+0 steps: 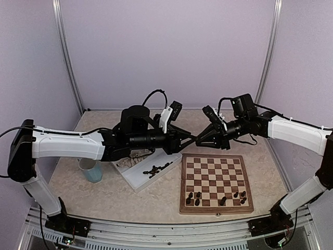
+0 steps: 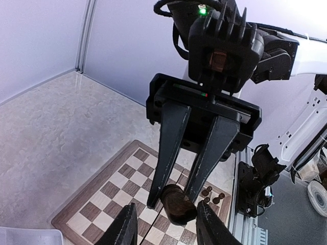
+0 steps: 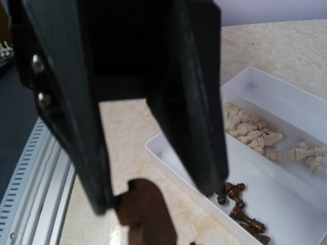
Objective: Set up the chess pieces on the board
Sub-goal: Pass from the right arm to the left, then place the knight at b8, then pick up the chess pile from the storage box.
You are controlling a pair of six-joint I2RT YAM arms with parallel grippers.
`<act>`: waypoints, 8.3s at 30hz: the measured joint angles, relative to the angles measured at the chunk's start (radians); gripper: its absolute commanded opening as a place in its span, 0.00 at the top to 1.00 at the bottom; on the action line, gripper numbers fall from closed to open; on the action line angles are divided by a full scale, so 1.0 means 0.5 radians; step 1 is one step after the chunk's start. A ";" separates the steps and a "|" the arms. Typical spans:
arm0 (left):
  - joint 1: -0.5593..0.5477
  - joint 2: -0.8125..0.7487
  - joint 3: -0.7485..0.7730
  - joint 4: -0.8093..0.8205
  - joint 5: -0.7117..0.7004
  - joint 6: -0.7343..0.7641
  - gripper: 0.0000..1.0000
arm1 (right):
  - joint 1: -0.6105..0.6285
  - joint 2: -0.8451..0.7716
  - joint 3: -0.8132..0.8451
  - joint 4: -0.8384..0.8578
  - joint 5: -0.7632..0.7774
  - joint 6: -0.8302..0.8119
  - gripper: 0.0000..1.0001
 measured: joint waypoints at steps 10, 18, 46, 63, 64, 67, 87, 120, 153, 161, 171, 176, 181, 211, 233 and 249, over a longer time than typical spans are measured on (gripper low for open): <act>-0.004 0.094 0.082 0.005 0.083 -0.011 0.79 | 0.000 0.001 0.000 0.016 0.004 0.021 0.90; -0.015 0.125 0.148 -0.073 0.060 0.004 0.83 | -0.038 -0.004 -0.004 -0.049 0.054 -0.066 0.49; -0.643 1.359 1.915 -1.497 -0.050 0.726 0.84 | -1.230 -0.163 -0.248 -0.127 0.248 -0.126 0.43; -0.767 1.681 2.145 -1.689 -0.252 0.793 0.83 | -1.230 -0.123 -0.248 -0.141 0.231 -0.126 0.43; -0.767 1.686 2.146 -1.688 -0.261 0.793 0.83 | -1.230 -0.121 -0.248 -0.142 0.230 -0.127 0.43; -0.766 1.698 2.147 -1.688 -0.291 0.792 0.83 | -1.230 -0.121 -0.248 -0.143 0.225 -0.132 0.43; -0.767 1.748 2.181 -1.651 -0.317 0.777 0.79 | -1.230 -0.093 -0.248 -0.173 0.175 -0.156 0.43; -0.767 1.748 2.181 -1.636 -0.319 0.771 0.65 | -1.230 -0.092 -0.248 -0.188 0.143 -0.185 0.43; -0.767 1.756 2.222 -1.553 -0.241 0.756 0.66 | -1.230 -0.092 -0.248 -0.202 0.140 -0.199 0.43; -0.767 1.813 2.238 -1.558 -0.241 0.739 0.63 | -1.230 -0.092 -0.248 -0.219 0.140 -0.202 0.44; -0.766 1.838 2.245 -1.563 -0.242 0.718 0.78 | -1.230 -0.092 -0.248 -0.237 0.135 -0.209 0.44; -0.766 1.838 2.245 -1.563 -0.244 0.716 0.83 | -1.230 -0.092 -0.248 -0.246 0.133 -0.209 0.44; -0.766 1.837 2.244 -1.563 -0.252 0.716 0.84 | -1.230 -0.092 -0.248 -0.246 0.127 -0.209 0.44; -0.766 1.776 2.141 -1.518 -0.303 0.693 0.67 | -1.230 -0.088 -0.248 -0.250 0.111 -0.216 0.44; -0.507 0.699 0.999 -1.480 -0.610 0.592 0.63 | -1.230 -0.087 -0.248 -0.270 0.097 -0.251 0.45; 0.170 0.241 0.377 -1.913 -0.988 0.210 0.64 | -1.199 0.030 0.109 -0.512 0.099 -0.427 0.51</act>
